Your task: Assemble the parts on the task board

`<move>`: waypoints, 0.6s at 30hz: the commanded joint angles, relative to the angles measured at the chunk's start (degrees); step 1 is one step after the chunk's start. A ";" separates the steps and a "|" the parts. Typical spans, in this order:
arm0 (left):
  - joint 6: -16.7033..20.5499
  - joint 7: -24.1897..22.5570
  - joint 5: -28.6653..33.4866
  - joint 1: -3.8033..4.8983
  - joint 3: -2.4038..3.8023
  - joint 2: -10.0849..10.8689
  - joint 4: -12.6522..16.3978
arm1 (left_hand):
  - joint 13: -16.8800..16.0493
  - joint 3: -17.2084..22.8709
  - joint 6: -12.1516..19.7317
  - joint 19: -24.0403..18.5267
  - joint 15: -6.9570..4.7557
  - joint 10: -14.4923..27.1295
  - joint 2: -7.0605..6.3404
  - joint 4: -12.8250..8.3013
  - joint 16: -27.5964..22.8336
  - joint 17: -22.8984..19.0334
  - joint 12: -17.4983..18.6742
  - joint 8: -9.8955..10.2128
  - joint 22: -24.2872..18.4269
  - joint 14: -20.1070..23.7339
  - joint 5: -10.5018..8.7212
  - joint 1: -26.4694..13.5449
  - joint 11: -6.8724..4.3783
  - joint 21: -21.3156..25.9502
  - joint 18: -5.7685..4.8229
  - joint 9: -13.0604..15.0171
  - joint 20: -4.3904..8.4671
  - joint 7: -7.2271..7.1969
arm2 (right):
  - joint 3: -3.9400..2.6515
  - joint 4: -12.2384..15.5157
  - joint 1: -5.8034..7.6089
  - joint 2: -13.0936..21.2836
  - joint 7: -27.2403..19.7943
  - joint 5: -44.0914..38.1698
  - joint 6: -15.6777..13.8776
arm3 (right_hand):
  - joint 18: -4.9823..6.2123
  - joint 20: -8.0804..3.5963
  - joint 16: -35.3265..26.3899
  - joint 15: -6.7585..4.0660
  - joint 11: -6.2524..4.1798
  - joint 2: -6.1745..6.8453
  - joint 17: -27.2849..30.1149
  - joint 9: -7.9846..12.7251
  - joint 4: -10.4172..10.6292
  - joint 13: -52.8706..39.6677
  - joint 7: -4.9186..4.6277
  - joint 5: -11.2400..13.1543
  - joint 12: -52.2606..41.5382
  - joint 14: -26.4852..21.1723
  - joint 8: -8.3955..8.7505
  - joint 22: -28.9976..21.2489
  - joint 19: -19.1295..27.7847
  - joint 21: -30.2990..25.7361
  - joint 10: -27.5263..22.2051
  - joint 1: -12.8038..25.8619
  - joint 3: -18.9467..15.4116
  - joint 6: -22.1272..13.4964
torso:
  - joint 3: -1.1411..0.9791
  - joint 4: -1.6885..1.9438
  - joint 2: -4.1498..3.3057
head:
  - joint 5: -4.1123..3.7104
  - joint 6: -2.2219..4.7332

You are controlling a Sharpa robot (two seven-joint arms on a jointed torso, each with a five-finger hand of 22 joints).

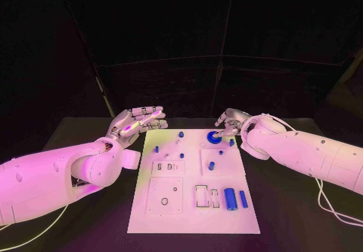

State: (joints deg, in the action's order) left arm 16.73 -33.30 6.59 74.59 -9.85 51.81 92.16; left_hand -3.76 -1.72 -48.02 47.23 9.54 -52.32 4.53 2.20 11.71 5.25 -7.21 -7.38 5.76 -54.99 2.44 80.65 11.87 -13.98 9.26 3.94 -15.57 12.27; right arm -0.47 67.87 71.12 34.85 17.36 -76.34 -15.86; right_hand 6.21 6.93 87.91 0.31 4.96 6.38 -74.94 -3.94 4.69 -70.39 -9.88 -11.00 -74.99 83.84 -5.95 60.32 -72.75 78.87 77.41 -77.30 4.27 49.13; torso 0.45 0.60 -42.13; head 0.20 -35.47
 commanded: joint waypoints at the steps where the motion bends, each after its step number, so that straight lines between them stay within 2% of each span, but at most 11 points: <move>1: -1.06 0.05 -0.32 0.01 0.04 -0.13 -0.16 | 0.02 0.32 -0.49 0.34 -0.13 -0.40 0.34 -0.16 -0.28 -0.07 0.24 0.28 -0.10 -0.49 0.22 -0.09 0.16 0.33 1.14 -0.04 -0.03 2.85 | -0.04 -0.33 0.10 -0.26 -0.27 -1.19 1.81 | -0.28 -0.04 0.30 0.31 -0.07 0.04 -10.45 -0.05 0.21 0.10 -0.02 -0.36 0.20 5.20 -0.40 -0.35 0.40 -0.39 -0.38 -0.77 -0.17 -0.32 | 0.00 -0.11 0.05 | -0.05 -0.36; 4: -1.02 0.08 -0.32 -0.01 0.04 -0.17 -0.39 | 0.02 0.32 -0.49 0.34 -0.13 -0.40 0.34 -0.16 -0.28 -0.07 0.24 0.28 -0.10 -0.49 0.22 -0.09 0.16 0.33 1.14 -0.04 -0.03 2.85 | -0.03 -0.57 0.09 -0.45 -0.61 -1.74 2.25 | -0.25 -0.10 0.26 0.23 -0.17 -0.11 -10.34 -0.16 0.27 -0.30 0.10 -0.46 -0.06 5.15 -0.85 -0.60 0.44 -0.56 -0.25 -1.09 -0.18 0.19 | -0.04 -0.16 0.07 | -0.05 -0.39; 8: -1.04 0.11 -0.32 -0.03 0.03 -0.26 -0.57 | 0.02 0.32 -0.49 0.34 -0.13 -0.40 0.34 -0.16 -0.28 -0.07 0.24 0.28 -0.10 -0.49 0.22 -0.09 0.16 0.33 1.14 -0.04 -0.03 2.85 | -0.02 -0.90 0.08 -0.69 -0.93 -2.34 2.74 | -0.25 -0.23 0.30 0.09 -0.34 -0.68 -10.44 -0.29 -0.10 -0.77 0.25 -0.81 -0.37 5.15 -1.53 -0.72 0.35 -0.72 -0.09 -2.13 0.18 1.03 | 0.01 0.01 0.03 | -0.16 -0.51; 12: -1.04 0.16 -0.32 -0.07 0.03 -0.38 -0.68 | 0.02 0.33 -0.50 0.35 -0.14 -0.41 0.35 -0.17 -0.29 -0.07 0.25 0.30 -0.11 -0.51 0.22 -0.11 0.16 0.34 1.15 -0.05 -0.02 2.86 | -0.02 -1.17 0.06 -0.98 -1.05 -3.17 3.57 | -0.26 -0.31 0.32 0.03 -0.41 -1.11 -10.49 -0.28 -0.51 -1.12 0.32 -0.94 -0.59 5.15 -1.76 -0.73 0.26 -0.77 0.07 -2.87 0.55 1.24 | -0.04 0.03 0.01 | -0.05 -0.65; 18: -1.03 0.19 -0.32 -0.09 0.03 -0.44 -0.74 | 0.02 0.33 -0.50 0.35 -0.14 -0.41 0.35 -0.17 -0.29 -0.07 0.25 0.30 -0.11 -0.51 0.22 -0.11 0.16 0.34 1.15 -0.05 -0.02 2.86 | -0.01 -1.44 0.04 -1.25 -1.08 -3.53 5.44 | -0.29 -0.32 0.37 0.02 -0.41 -1.19 -10.63 -0.27 -0.55 -1.35 0.32 -0.91 -0.77 5.18 -1.80 -0.62 0.18 -0.74 0.22 -2.94 0.59 1.29 | 0.00 -0.01 0.03 | -0.09 -0.84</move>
State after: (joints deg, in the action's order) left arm 16.50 -33.03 6.59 74.46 -9.85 51.45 91.40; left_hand -3.76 -1.72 -48.01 47.23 9.33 -52.32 4.53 2.20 11.71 5.26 -7.22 -7.38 5.72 -55.20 2.44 80.65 11.87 -13.98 9.26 3.94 -15.57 12.27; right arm -0.44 66.46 71.07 33.65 16.86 -78.69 -12.65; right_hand 6.22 6.93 87.91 0.31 4.69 5.18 -74.93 -4.17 4.31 -71.69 -9.53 -11.67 -75.44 83.84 -7.48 59.66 -72.76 78.31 77.48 -79.70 4.65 50.04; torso 0.44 0.62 -42.09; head 0.08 -36.23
